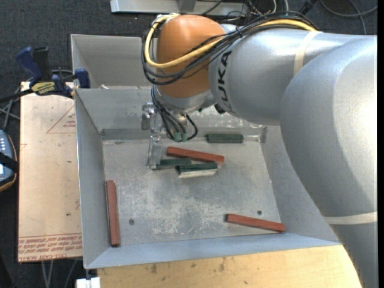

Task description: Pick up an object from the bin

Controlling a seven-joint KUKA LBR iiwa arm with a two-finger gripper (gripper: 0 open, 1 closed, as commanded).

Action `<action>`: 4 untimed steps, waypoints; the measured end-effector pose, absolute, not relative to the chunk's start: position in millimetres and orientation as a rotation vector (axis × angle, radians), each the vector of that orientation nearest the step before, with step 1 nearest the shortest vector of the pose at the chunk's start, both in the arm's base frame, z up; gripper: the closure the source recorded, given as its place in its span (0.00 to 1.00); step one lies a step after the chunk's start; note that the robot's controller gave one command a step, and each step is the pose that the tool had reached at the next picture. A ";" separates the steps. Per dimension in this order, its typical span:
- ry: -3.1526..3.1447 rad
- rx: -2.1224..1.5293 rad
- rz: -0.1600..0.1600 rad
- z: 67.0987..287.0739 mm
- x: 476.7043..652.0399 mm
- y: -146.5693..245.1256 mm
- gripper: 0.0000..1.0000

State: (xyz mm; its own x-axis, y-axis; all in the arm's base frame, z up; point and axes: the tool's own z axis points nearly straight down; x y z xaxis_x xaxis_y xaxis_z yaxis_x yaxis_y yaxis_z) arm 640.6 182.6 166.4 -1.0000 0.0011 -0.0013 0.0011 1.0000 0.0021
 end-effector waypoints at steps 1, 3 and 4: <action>3.140 0.002 0.003 166.4 640.6 182.7 1.00; 3.140 0.002 0.003 166.4 640.6 182.5 0.00; 3.131 -0.143 0.008 147.9 642.5 158.8 0.00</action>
Offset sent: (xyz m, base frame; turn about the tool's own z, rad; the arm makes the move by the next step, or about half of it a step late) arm 0.0000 0.0000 0.0000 0.0000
